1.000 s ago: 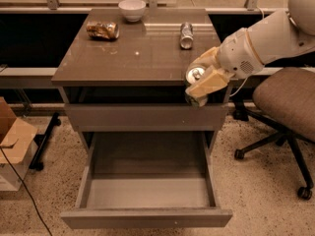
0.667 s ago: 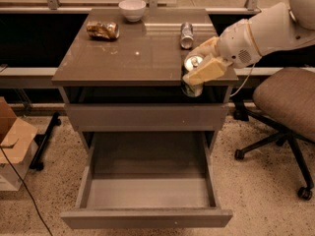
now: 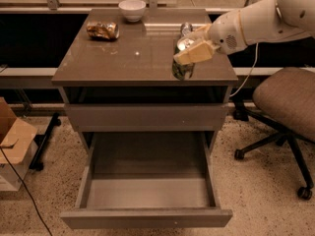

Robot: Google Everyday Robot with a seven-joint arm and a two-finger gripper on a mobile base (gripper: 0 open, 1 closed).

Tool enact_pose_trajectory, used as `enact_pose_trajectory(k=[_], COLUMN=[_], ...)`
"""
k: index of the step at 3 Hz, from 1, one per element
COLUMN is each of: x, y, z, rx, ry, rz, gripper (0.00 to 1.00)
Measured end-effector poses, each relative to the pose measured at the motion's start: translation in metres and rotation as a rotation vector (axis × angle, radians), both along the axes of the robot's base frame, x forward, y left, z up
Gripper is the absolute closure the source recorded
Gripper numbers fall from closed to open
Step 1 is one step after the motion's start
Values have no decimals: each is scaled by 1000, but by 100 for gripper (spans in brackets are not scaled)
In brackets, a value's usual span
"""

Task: Pick green can from middle drawer and place on counter

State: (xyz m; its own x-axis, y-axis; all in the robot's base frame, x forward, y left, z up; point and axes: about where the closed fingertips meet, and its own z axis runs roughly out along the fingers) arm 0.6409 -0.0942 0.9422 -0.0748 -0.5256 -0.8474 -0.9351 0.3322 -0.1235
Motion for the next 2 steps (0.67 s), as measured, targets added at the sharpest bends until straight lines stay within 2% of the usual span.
enact_pose_trajectory(k=[2], x=[52], y=[6], z=[11], rx=[72], ry=[-3], rz=[-127], gripper=[100])
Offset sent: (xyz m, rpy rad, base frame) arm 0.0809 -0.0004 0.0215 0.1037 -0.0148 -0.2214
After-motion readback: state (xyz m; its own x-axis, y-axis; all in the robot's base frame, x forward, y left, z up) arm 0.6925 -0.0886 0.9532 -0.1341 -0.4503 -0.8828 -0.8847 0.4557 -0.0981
